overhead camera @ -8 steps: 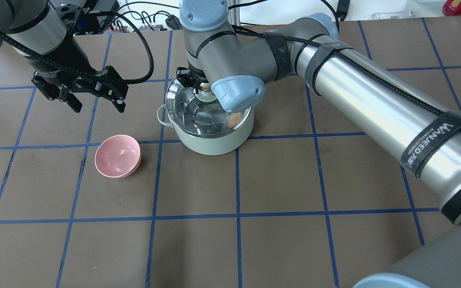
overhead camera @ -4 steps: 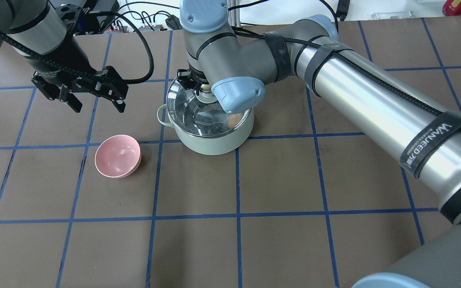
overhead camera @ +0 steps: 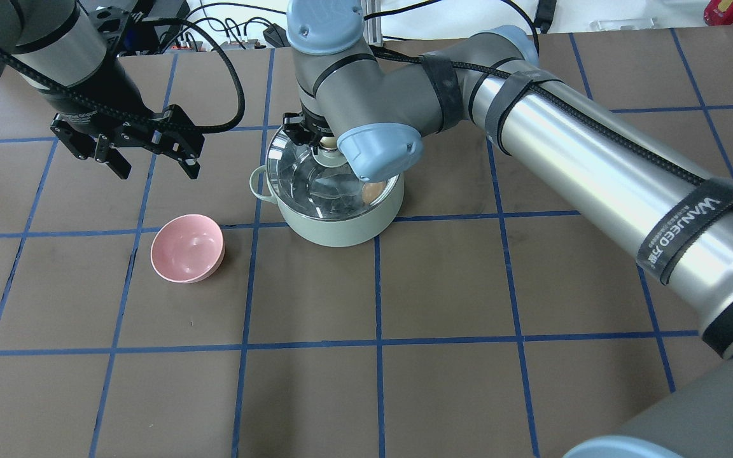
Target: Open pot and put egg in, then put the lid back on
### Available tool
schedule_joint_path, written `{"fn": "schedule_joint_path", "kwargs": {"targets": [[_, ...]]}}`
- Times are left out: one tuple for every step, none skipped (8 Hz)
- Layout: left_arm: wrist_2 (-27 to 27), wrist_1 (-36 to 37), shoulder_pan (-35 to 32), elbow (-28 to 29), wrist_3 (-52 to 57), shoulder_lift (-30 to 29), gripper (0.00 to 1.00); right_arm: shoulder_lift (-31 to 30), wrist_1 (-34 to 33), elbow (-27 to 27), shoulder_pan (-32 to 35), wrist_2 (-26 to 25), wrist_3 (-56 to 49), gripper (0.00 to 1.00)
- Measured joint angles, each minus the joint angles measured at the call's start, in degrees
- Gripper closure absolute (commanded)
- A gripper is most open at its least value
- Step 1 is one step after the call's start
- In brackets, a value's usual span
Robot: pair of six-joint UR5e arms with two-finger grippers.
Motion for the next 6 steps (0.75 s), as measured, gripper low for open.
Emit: {"fn": "schedule_joint_path", "kwargs": {"targets": [[0.00,0.00,0.00,0.00,-0.01,0.00,0.00,0.04,0.04,0.01,0.00,0.02,-0.01,0.64],[0.02,0.00,0.00,0.00,0.02,0.00,0.00,0.07,0.06,0.01,0.00,0.06,-0.13,0.01],[0.03,0.00,0.00,0.00,0.05,0.00,0.00,0.09,0.09,0.01,0.00,0.09,-0.23,0.00],[0.03,0.00,0.00,0.00,0.06,0.00,0.00,0.08,0.09,0.02,0.00,0.10,-0.26,0.00],[0.03,0.00,0.00,0.00,0.06,0.00,0.00,-0.20,0.15,0.02,0.00,0.06,-0.30,0.00],[0.03,0.00,0.00,0.00,0.04,0.00,0.00,-0.88,0.60,-0.02,-0.06,0.01,-0.33,0.00]]}}
